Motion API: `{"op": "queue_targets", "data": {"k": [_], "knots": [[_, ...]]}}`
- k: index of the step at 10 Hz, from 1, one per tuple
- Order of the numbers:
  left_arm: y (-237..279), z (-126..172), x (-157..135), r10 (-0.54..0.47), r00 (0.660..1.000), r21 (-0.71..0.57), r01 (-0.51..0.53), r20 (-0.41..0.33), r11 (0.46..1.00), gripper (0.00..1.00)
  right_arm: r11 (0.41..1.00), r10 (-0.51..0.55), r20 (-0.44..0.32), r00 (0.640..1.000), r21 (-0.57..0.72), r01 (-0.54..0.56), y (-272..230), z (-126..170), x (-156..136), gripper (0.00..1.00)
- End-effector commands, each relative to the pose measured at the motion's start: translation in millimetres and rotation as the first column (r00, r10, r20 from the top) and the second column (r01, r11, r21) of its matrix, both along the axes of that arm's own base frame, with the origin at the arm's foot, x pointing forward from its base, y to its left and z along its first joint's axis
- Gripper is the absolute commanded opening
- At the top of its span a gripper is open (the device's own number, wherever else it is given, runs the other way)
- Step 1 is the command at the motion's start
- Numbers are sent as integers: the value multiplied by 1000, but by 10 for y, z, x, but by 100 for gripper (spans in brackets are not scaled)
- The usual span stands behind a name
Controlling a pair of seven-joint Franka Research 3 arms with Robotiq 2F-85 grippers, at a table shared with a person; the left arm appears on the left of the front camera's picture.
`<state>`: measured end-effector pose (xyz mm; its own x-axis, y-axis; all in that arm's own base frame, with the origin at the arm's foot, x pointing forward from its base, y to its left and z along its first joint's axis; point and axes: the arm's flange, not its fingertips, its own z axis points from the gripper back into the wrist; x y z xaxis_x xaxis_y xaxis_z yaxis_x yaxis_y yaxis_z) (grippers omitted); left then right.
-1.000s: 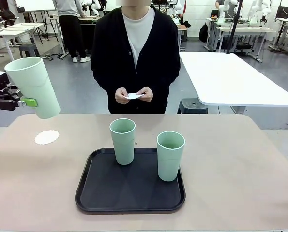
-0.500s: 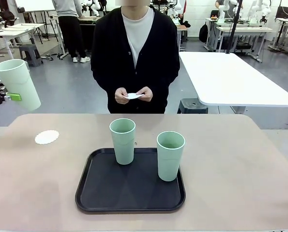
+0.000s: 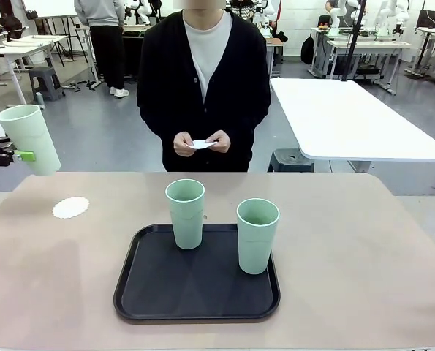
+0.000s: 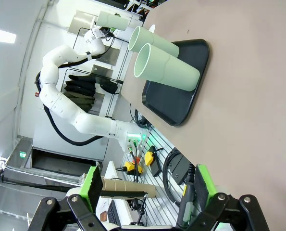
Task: Place coasters on the table and set cups on them.
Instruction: Pick up one Reusable plastic cup and place it on a coaster set by the human.
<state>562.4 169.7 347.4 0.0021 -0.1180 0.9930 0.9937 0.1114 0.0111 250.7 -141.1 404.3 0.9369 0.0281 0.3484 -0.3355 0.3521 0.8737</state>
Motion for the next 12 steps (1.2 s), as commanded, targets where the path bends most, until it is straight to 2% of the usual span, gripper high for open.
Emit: {"op": "queue_targets", "data": {"k": [1,6,12], "knots": [[-66,-49,12,27,1000,5,-27,-4,1000,84,1000,2,16,1000,5,-2,-5,2,8,100],[-255,-557,-51,23,999,51,-21,-45,998,84,1000,2,16,1000,5,-2,-5,2,8,100],[-260,-826,1,11,1000,44,-10,-29,999,84,1000,2,16,1000,5,-2,-5,2,8,100]]}}
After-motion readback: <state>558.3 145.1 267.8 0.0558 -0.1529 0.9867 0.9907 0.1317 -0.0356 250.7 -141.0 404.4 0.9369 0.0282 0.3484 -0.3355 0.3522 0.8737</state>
